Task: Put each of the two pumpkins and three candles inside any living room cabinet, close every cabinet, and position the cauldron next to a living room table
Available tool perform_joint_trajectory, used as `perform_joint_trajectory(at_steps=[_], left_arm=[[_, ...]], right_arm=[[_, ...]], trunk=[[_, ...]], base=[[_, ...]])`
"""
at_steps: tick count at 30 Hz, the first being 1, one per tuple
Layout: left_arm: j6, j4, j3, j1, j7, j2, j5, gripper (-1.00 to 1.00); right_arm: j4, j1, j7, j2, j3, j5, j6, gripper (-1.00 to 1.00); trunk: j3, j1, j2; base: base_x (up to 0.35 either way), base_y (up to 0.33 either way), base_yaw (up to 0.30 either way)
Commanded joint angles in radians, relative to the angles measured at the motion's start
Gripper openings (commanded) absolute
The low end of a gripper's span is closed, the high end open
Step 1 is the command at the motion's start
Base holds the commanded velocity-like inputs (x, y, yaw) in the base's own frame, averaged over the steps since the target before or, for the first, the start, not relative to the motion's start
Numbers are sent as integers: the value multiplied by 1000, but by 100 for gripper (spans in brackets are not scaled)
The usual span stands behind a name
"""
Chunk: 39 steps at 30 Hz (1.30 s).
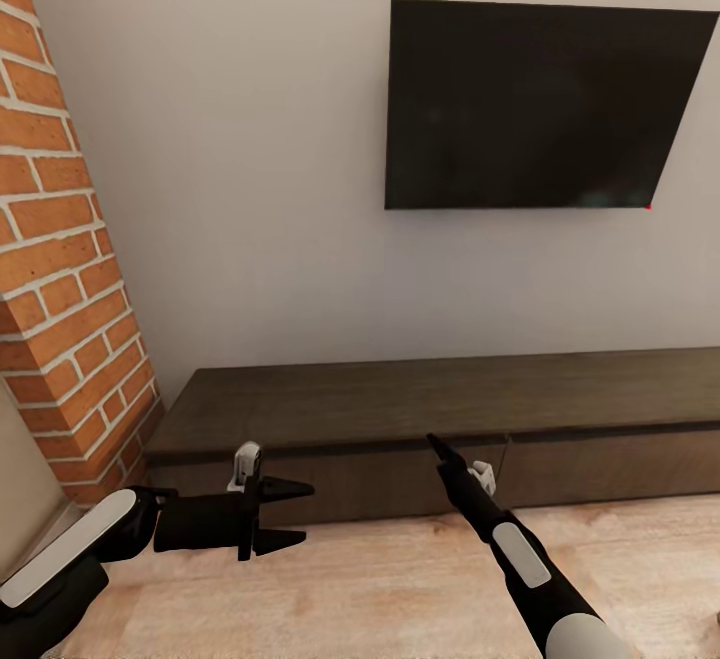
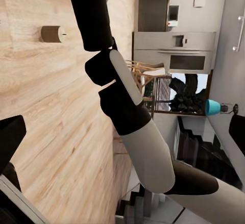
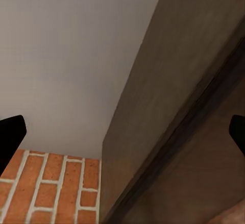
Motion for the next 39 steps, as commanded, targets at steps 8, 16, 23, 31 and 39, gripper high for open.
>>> perform_joint_trajectory(at_steps=[8,16,23,31,39], left_arm=[[0,-1,-1,-1,10,1,11,100],[0,0,-1,-1,10,1,11,100],[0,-1,-2,-1,10,0,11,100],[0,-1,-1,-1,10,0,11,100],[0,-1,-2,-1,10,0,11,100]], right_arm=[[1,-1,3,1,-4,-79,11,100],[10,-1,-3,2,-4,-97,11,100],[29,-1,-4,7,-4,-97,9,100],[30,-1,-4,8,-4,-97,8,100],[30,-1,-4,8,-4,-97,4,100]], trunk=[[-26,31,-57],[-51,61,-113],[-73,88,-162],[-100,109,-197],[-131,112,-199]], base=[[0,0,0],[0,0,0],[0,0,0],[0,0,0],[0,0,0]])
